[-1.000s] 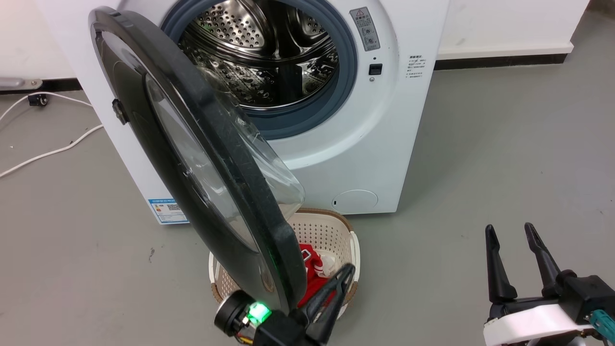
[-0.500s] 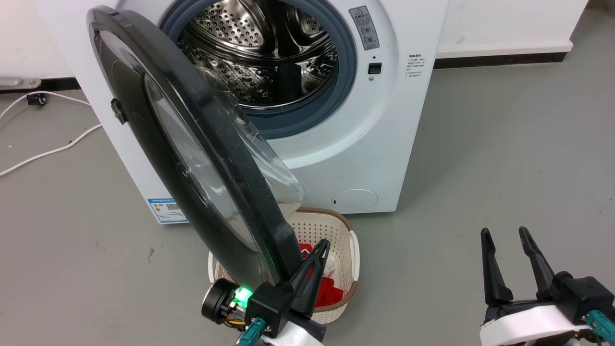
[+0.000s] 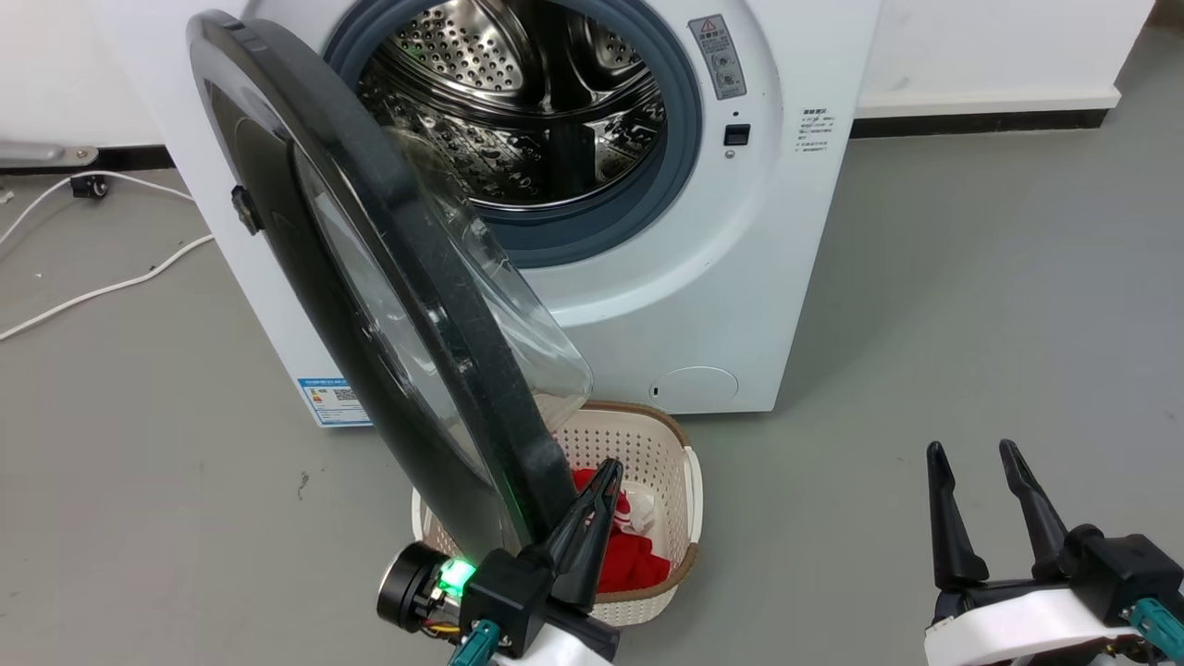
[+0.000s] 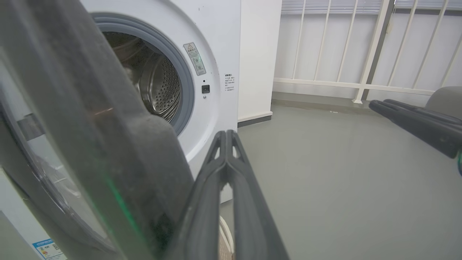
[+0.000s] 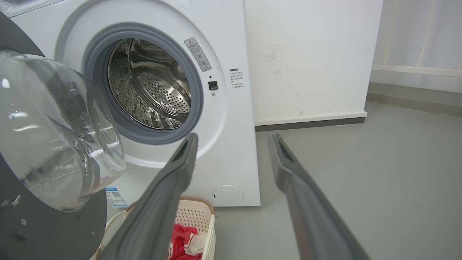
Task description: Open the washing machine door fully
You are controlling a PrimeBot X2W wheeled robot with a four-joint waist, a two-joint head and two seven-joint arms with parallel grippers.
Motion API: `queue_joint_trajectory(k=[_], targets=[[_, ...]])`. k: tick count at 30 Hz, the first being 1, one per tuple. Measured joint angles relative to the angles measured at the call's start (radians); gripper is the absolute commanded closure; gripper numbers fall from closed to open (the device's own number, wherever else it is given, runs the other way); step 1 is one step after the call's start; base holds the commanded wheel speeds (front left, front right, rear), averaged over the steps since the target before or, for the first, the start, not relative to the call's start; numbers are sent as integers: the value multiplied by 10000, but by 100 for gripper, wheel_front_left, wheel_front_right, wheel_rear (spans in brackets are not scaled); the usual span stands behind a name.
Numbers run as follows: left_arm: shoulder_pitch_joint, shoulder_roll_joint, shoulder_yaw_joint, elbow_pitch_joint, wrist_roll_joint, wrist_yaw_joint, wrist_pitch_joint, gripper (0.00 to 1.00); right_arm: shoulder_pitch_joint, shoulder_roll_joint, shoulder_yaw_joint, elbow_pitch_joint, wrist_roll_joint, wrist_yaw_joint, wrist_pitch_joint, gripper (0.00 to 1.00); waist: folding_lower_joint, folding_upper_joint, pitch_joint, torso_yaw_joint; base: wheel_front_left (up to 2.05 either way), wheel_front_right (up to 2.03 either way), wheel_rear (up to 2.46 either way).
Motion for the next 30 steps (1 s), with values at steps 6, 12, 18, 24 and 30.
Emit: queue_joint_trajectory(k=[6,12,18,24,30], targets=[[488,-23,209,-477,159,146,-10,100,46,0,-75,33,-25,0,0,0,0,0,17,242,0,0,0],[1175,73,476,-1181,430,339,-8,100,57,2,-59,52,-48,0,0,0,0,0,10,563,0,0,0],[1829,186,761,-1739,556,485,-35,100,103,2,-84,-44,-121,0,0,0,0,0,16,1019,0,0,0],[2373,221,1074,-2079,583,685,-36,100,151,4,-100,-71,-119,0,13,0,0,0,28,1570,0,0,0],[2724,299,1521,-2305,642,966,-23,100,164,6,-71,-73,-84,0,40,0,0,0,42,2126,0,0,0]])
